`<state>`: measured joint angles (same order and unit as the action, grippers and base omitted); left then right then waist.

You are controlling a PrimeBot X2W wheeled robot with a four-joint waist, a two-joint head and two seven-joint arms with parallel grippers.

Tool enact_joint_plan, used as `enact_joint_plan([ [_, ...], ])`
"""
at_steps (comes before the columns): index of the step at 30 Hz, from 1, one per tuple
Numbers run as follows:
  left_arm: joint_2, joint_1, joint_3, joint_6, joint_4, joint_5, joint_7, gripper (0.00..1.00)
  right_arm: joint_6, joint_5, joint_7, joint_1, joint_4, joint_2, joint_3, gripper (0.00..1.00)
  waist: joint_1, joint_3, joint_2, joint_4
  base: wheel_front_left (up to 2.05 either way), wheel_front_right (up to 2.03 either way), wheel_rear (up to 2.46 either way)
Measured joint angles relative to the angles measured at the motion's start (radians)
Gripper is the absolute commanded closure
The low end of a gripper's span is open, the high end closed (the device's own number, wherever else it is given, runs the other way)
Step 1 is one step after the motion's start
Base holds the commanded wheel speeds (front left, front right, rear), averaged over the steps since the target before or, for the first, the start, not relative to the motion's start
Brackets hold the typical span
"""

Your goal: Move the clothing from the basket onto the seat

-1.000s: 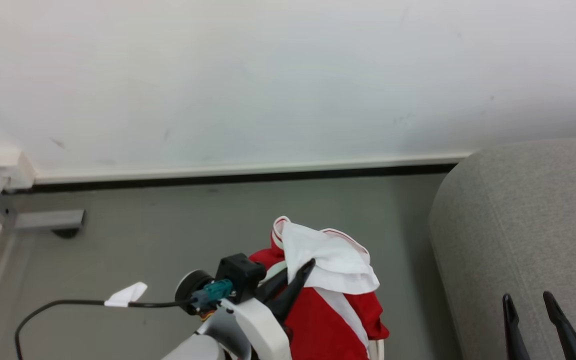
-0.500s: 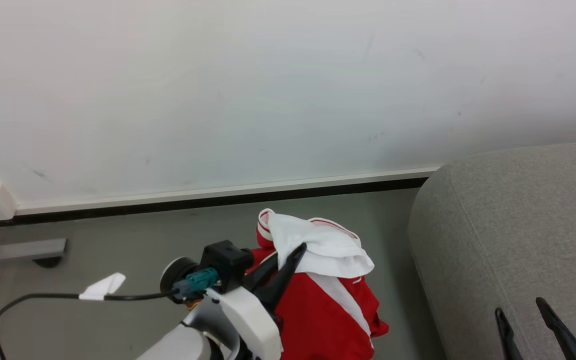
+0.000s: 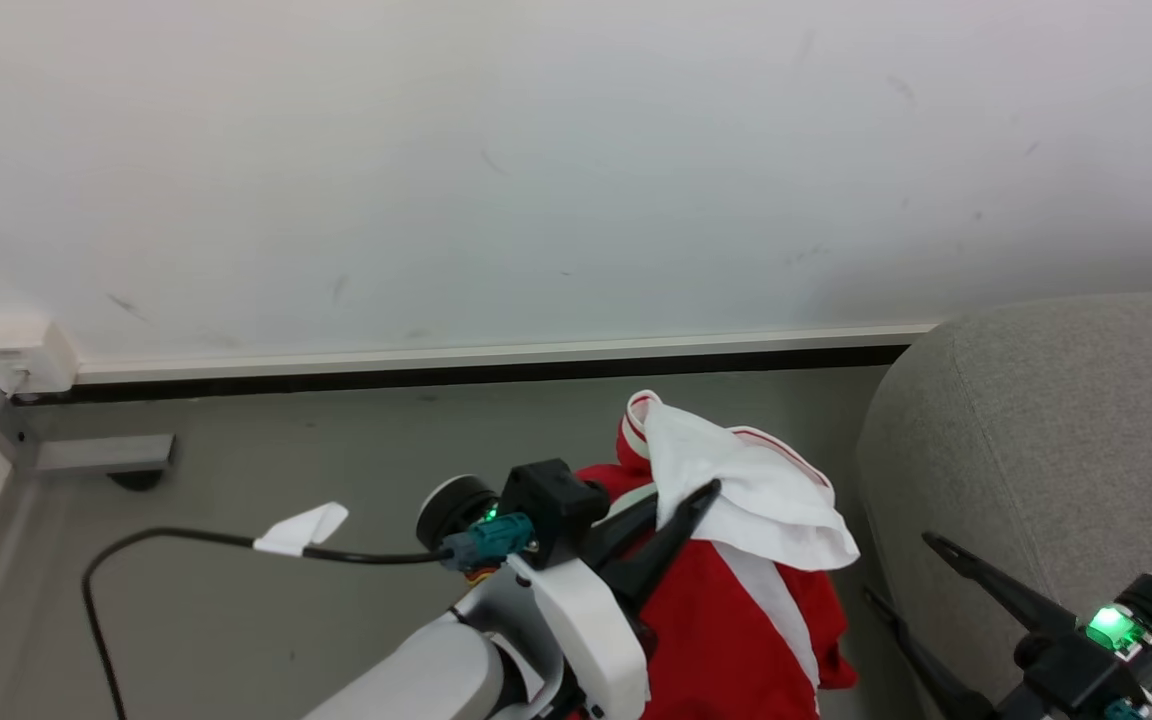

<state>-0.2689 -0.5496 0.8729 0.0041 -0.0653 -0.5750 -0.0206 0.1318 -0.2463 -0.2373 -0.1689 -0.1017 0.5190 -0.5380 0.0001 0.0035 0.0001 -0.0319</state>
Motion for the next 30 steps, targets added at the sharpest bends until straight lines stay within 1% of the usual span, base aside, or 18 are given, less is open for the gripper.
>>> enact_joint_plan([
  [3,0.013,-0.013,0.014,-0.019,-0.012,0.000,-0.004,1.00,0.000,-0.016,-0.001,-0.093,-0.070,0.019,-0.080,0.00,0.0000,-0.002,0.0000,0.008,0.00,0.00,0.00],
  [6,0.023,-0.026,0.026,-0.039,-0.020,-0.001,-0.008,1.00,0.000,-0.035,-0.006,-0.178,-0.142,0.017,-0.161,0.00,0.0000,-0.004,0.0000,0.011,0.00,0.00,0.00],
  [9,0.034,-0.035,0.035,-0.047,-0.027,-0.005,-0.012,1.00,0.000,-0.054,-0.011,-0.253,-0.206,0.013,-0.248,0.00,0.0000,-0.007,0.0000,0.014,0.00,0.00,0.00],
  [13,0.048,-0.044,0.043,-0.058,-0.040,-0.014,-0.013,1.00,0.000,-0.084,-0.020,-0.349,-0.280,-0.016,-0.328,0.00,0.0000,-0.010,0.0000,0.016,0.00,0.00,0.00],
  [17,0.059,-0.044,0.051,-0.067,-0.061,-0.021,-0.011,1.00,0.000,-0.131,-0.024,-0.406,-0.325,-0.058,-0.392,0.00,0.0000,-0.012,0.0000,0.018,0.00,0.00,0.00],
  [18,0.061,-0.044,0.053,-0.070,-0.065,-0.021,-0.009,1.00,0.000,-0.153,-0.025,-0.415,-0.337,-0.069,-0.404,0.53,0.0000,-0.012,0.0000,0.018,0.00,0.00,0.00],
  [19,0.063,-0.045,0.054,-0.071,-0.069,-0.025,-0.008,1.00,0.000,-0.179,-0.025,-0.422,-0.352,-0.077,-0.421,1.00,0.0000,-0.013,0.0000,0.019,0.00,0.00,0.00],
  [22,0.066,-0.047,0.055,-0.074,-0.084,-0.032,-0.004,1.00,0.000,-0.241,-0.025,-0.432,-0.372,-0.083,-0.444,1.00,0.0000,-0.013,0.0000,0.023,0.00,0.00,0.00],
  [25,0.065,-0.050,0.049,-0.071,-0.098,-0.034,0.004,1.00,0.000,-0.269,-0.025,-0.450,-0.380,-0.084,-0.449,1.00,0.0000,-0.011,0.0000,0.026,0.00,0.00,0.00],
  [28,0.061,-0.051,0.045,-0.065,-0.114,-0.034,0.006,1.00,0.000,-0.289,-0.025,-0.451,-0.381,-0.086,-0.430,1.00,0.0000,-0.008,0.0000,0.025,0.00,0.00,0.00],
  [30,0.058,-0.052,0.045,-0.063,-0.123,-0.034,0.009,1.00,0.000,-0.292,-0.025,-0.454,-0.382,-0.088,-0.396,1.00,0.0000,-0.006,0.0000,0.025,0.00,0.00,0.00],
])
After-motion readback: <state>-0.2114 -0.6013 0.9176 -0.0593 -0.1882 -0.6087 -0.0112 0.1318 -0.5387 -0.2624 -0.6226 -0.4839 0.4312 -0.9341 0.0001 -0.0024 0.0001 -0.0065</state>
